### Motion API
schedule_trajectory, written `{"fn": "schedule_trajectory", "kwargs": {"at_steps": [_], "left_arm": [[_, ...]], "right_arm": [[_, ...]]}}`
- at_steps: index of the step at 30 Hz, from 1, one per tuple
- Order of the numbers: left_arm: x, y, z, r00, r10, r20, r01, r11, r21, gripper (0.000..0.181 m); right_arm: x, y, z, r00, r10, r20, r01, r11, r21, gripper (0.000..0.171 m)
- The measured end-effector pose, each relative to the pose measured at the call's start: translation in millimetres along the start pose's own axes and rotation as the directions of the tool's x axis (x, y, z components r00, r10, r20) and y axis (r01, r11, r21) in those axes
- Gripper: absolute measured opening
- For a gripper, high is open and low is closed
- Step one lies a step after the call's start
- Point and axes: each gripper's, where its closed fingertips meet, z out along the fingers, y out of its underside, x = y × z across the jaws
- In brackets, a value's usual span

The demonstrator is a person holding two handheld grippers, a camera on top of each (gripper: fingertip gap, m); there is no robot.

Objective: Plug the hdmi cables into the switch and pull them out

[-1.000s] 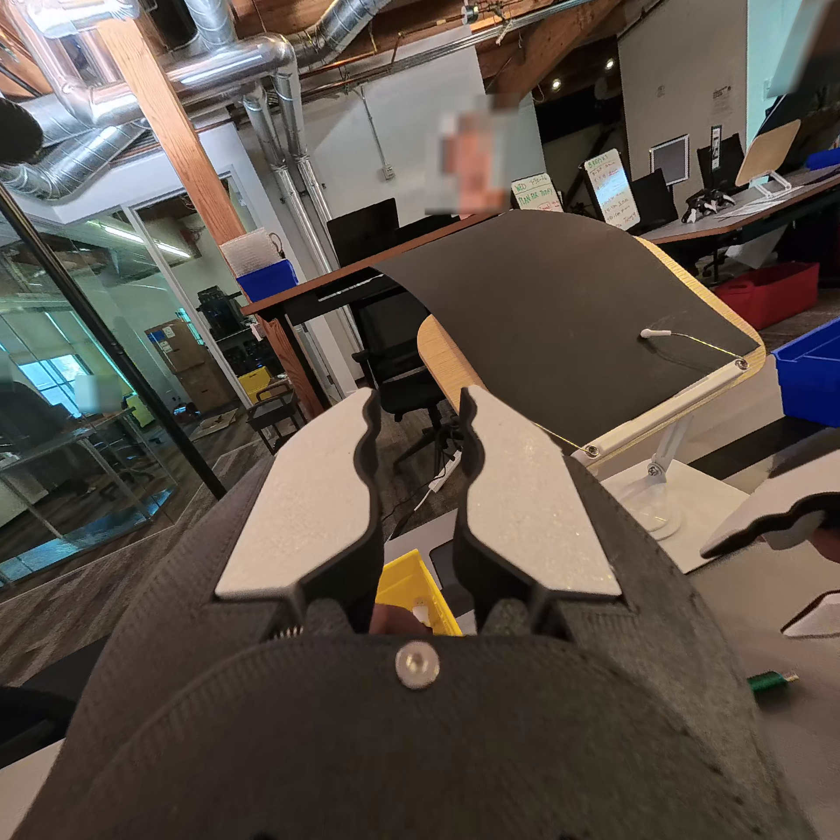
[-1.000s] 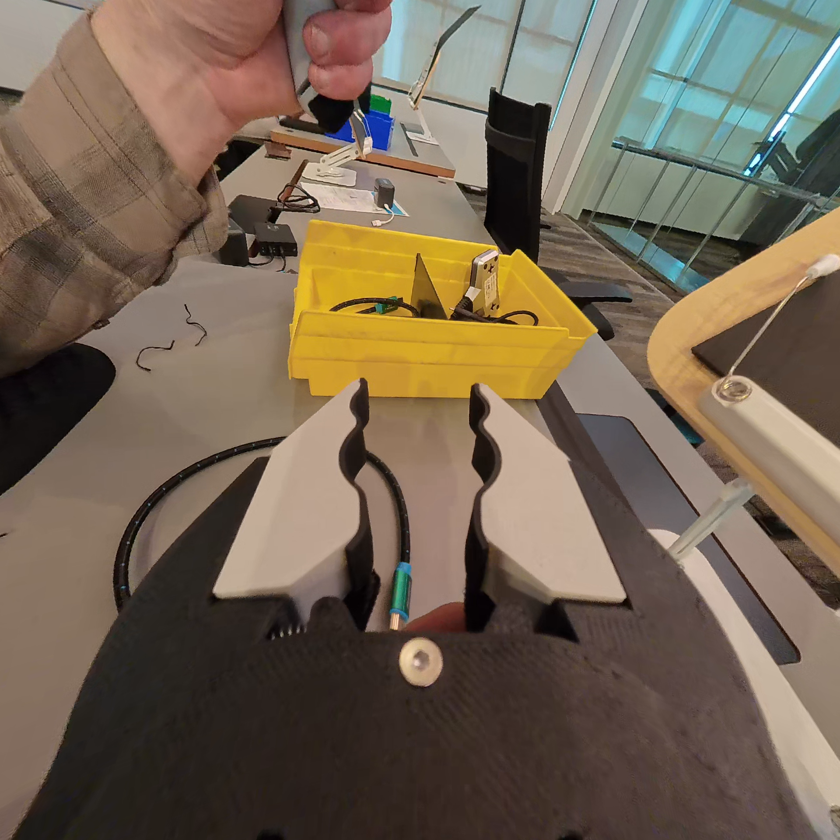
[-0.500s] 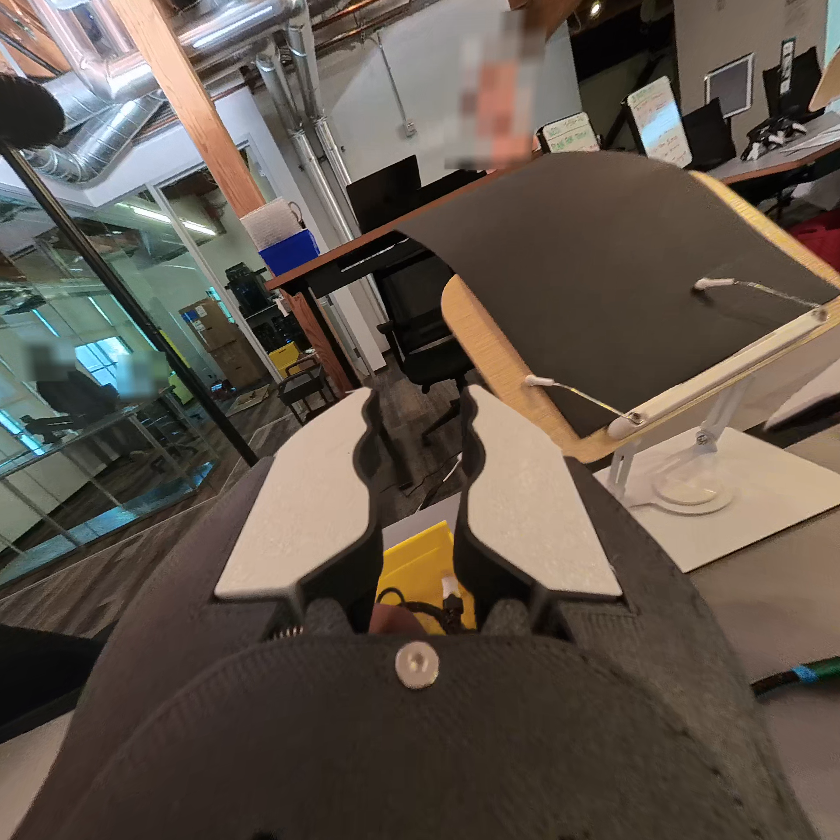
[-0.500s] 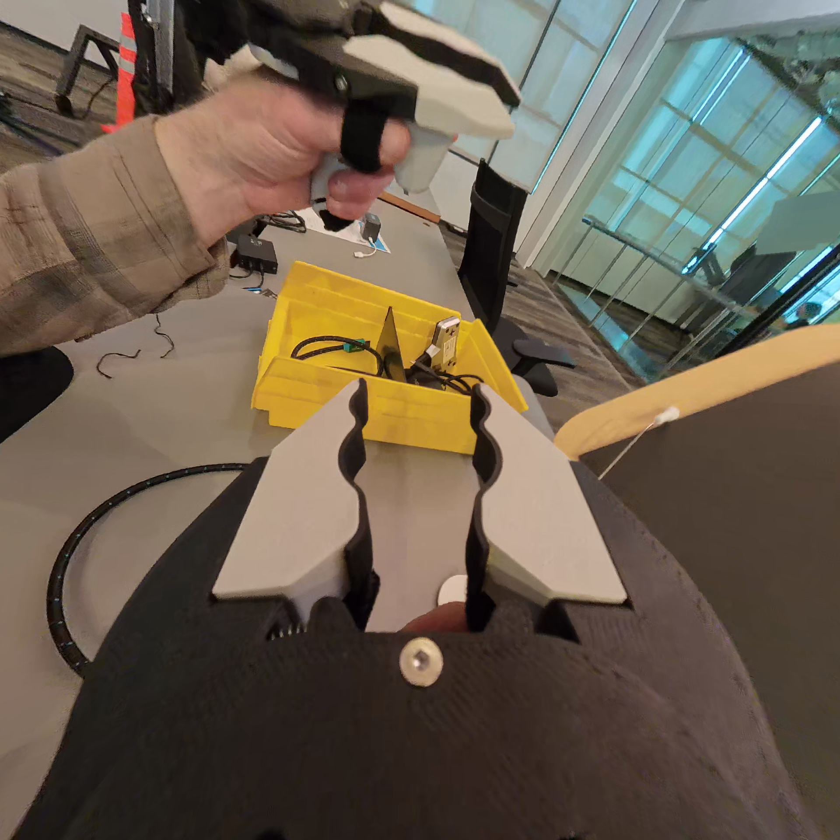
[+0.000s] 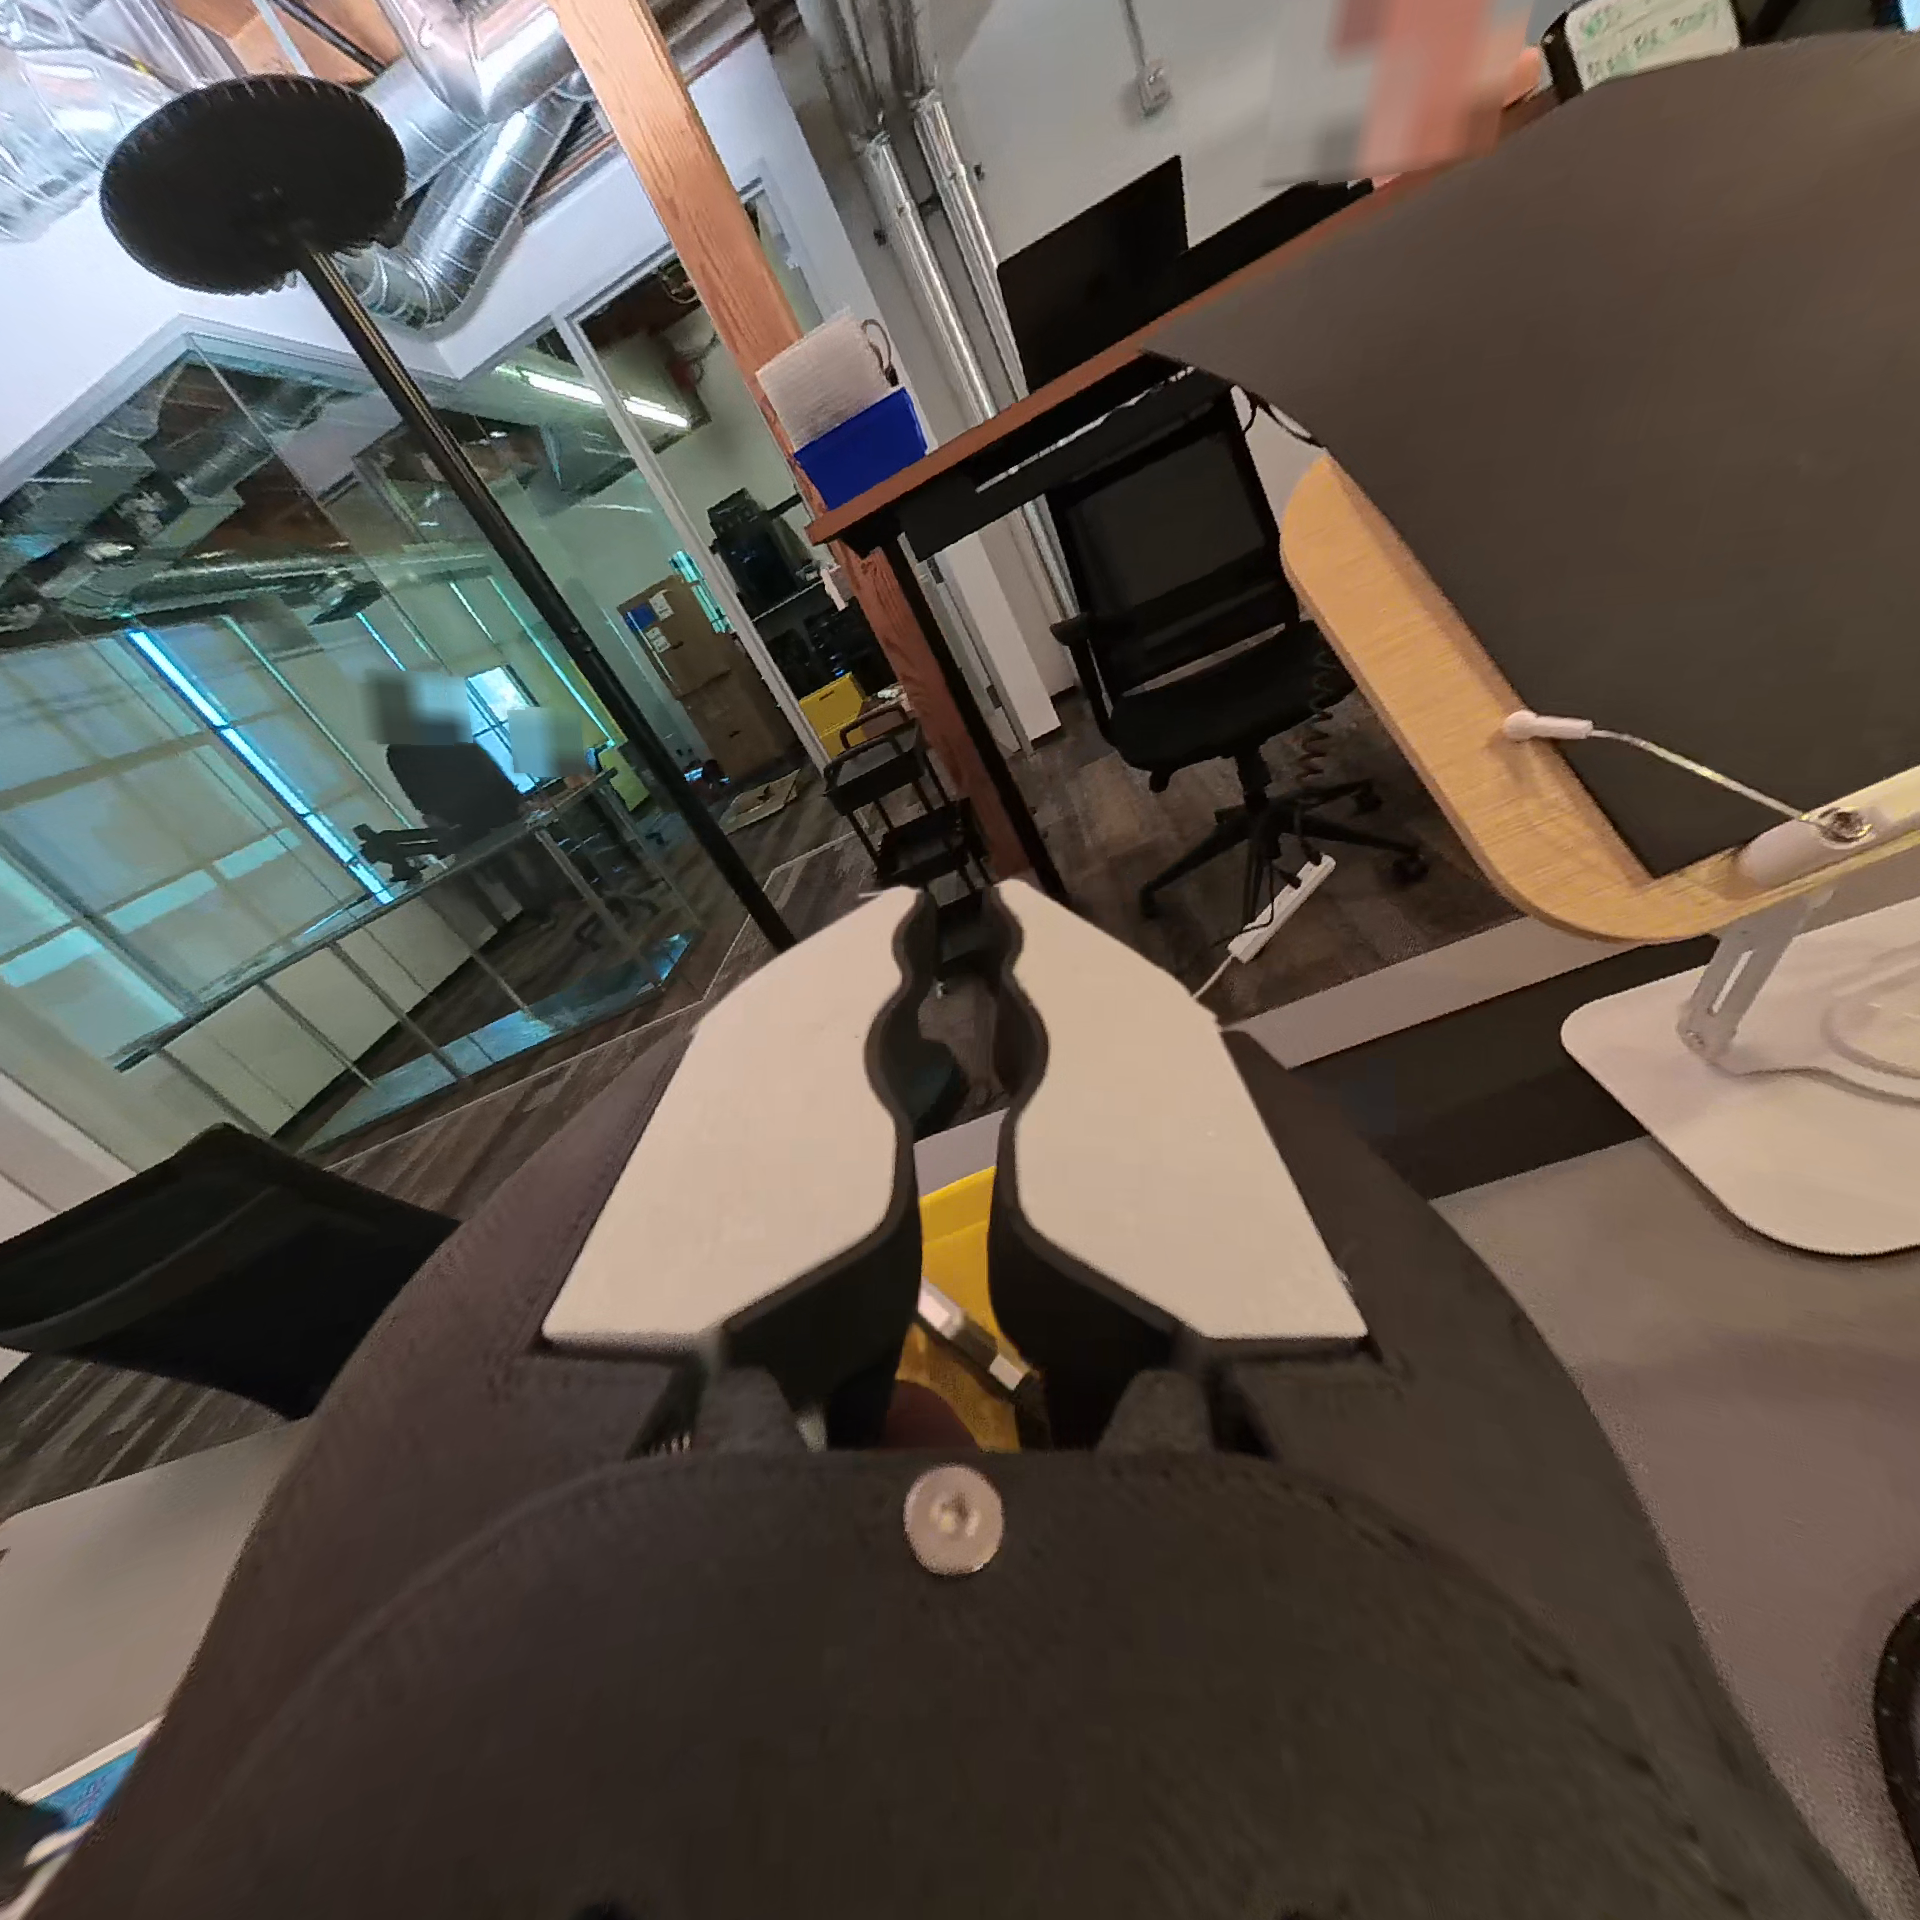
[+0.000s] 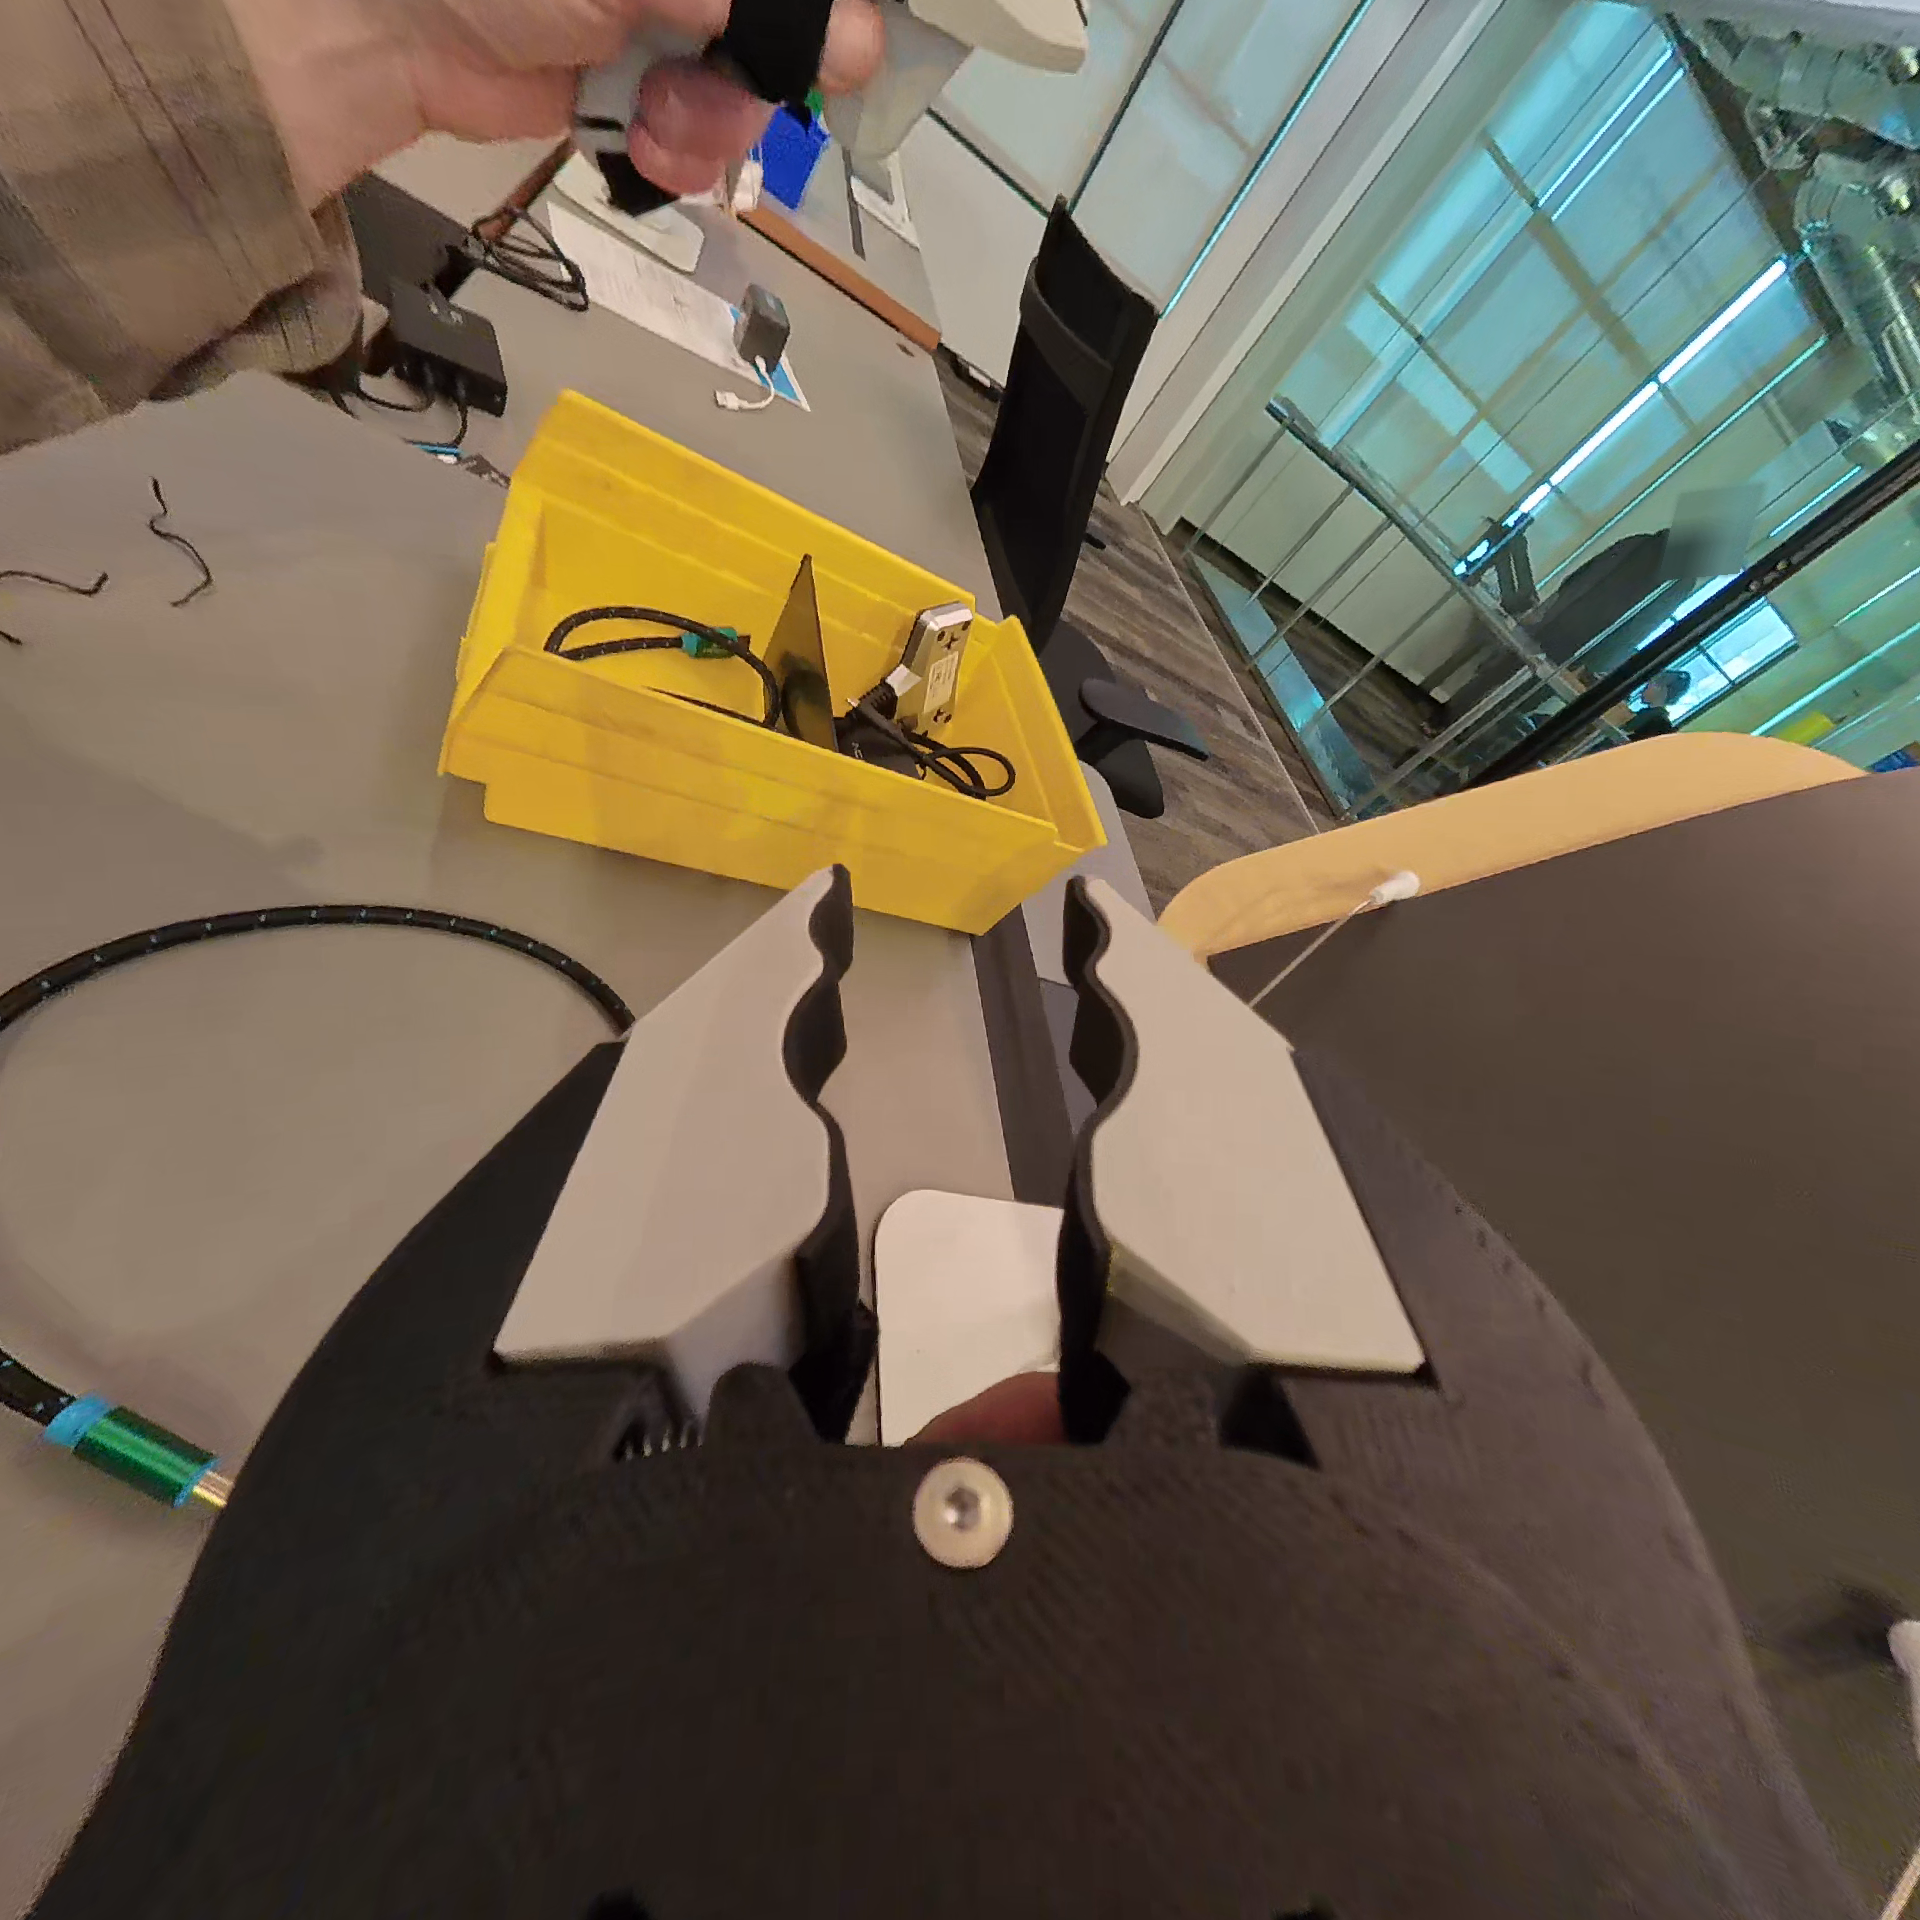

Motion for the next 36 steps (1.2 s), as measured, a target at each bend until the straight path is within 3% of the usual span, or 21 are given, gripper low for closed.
{"fn": "schedule_trajectory", "kwargs": {"at_steps": [4,9,14,17,19,23,28,30,33,36], "left_arm": [[0,12,6,1.000,0.022,-0.007,-0.022,0.998,-0.064,0.013],[5,56,10,0.984,0.145,-0.103,-0.167,0.949,-0.268,0.031],[35,126,-31,0.930,0.086,-0.358,-0.260,0.842,-0.472,0.033],[42,170,-56,0.888,0.124,-0.444,-0.380,0.742,-0.552,0.036],[48,187,-65,0.872,0.110,-0.476,-0.398,0.726,-0.561,0.038],[33,191,-48,0.906,0.139,-0.401,-0.360,0.751,-0.553,0.042],[4,189,7,0.979,0.033,-0.199,-0.145,0.804,-0.577,0.056],[7,196,25,0.982,-0.048,-0.181,-0.079,0.771,-0.632,0.059],[14,227,38,0.975,-0.135,-0.174,-0.051,0.630,-0.775,0.058],[10,255,51,0.979,-0.173,-0.110,0.000,0.538,-0.843,0.058]], "right_arm": [[-1,3,-2,1.000,-0.027,0.003,0.027,0.999,-0.025,0.037],[-5,8,-4,0.999,-0.020,0.038,0.021,0.999,-0.040,0.036],[-9,20,0,0.998,-0.033,0.056,0.037,0.996,-0.087,0.036],[-13,23,2,0.997,-0.035,0.073,0.042,0.994,-0.100,0.035],[-15,26,3,0.996,-0.036,0.080,0.045,0.993,-0.108,0.036],[-20,31,4,0.994,-0.037,0.103,0.050,0.991,-0.127,0.035],[-20,37,4,0.994,-0.044,0.104,0.059,0.988,-0.146,0.035],[-19,38,3,0.994,-0.046,0.102,0.061,0.987,-0.149,0.035],[-16,39,2,0.994,-0.046,0.096,0.060,0.986,-0.153,0.035],[-16,39,1,0.994,-0.048,0.095,0.062,0.986,-0.153,0.035]]}}
